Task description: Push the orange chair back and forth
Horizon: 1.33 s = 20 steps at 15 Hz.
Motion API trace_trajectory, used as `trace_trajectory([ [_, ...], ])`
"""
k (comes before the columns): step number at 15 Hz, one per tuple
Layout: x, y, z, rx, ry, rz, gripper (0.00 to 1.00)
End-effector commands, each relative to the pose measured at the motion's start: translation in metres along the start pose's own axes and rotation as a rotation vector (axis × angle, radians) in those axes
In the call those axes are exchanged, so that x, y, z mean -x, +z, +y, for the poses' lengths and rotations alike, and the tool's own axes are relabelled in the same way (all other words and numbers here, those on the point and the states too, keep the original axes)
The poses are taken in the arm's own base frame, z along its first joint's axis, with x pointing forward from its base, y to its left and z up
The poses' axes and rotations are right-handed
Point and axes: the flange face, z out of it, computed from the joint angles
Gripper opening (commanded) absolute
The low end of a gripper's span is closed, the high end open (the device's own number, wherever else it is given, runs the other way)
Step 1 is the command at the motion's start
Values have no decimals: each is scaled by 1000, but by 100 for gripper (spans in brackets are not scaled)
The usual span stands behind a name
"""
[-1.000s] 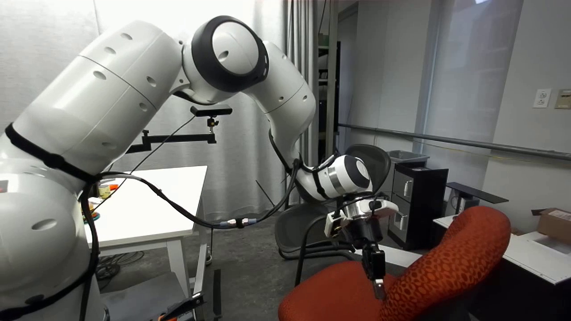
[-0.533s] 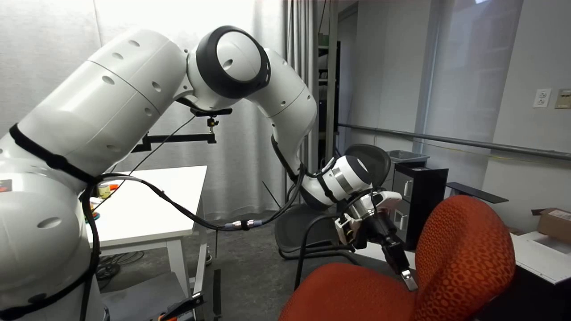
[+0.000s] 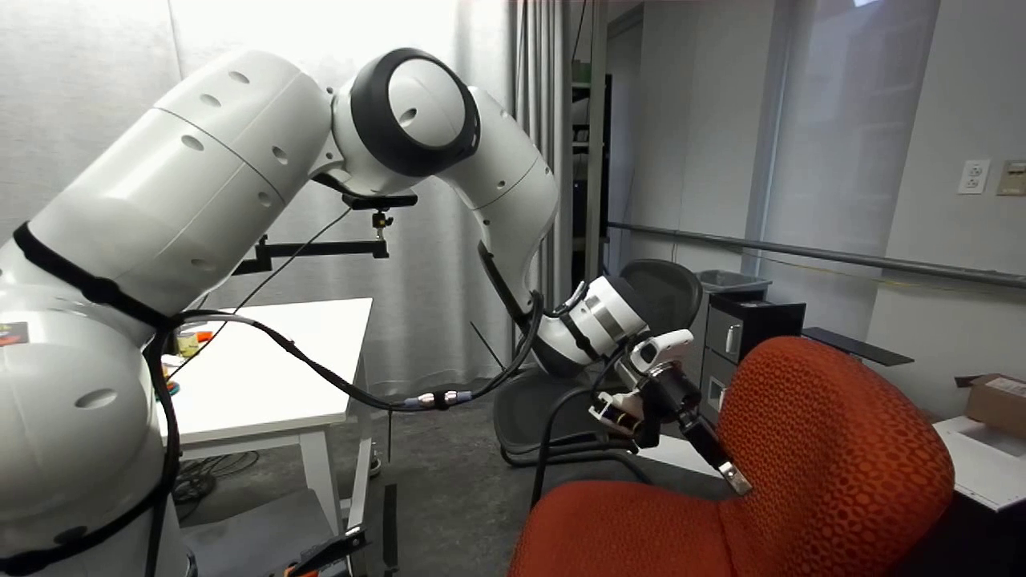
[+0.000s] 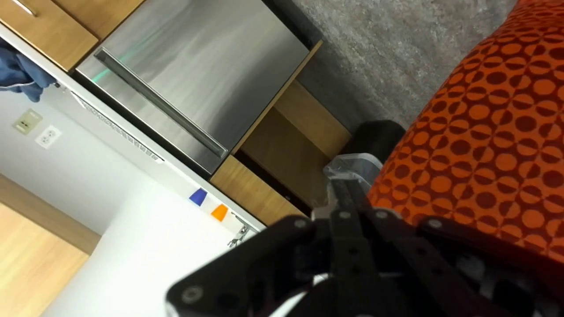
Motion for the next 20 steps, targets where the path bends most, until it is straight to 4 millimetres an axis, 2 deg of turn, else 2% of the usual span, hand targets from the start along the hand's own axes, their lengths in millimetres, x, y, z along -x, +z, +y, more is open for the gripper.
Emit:
trace_trajectory([
  [1, 3, -22, 20, -21, 82, -36, 0],
  [2, 6, -28, 25, -35, 71, -69, 0],
  [5, 21, -52, 49, -116, -43, -174, 34],
  [8, 44, -75, 73, -192, -140, -234, 57],
  [9, 36, -65, 43, -127, -88, -182, 64],
  [10, 39, -71, 49, -136, -98, -186, 45],
  [12, 39, -71, 48, -136, -98, -185, 61],
  [13, 40, -68, 46, -133, -98, -186, 64],
  [20, 41, -66, 44, -129, -99, -186, 64],
])
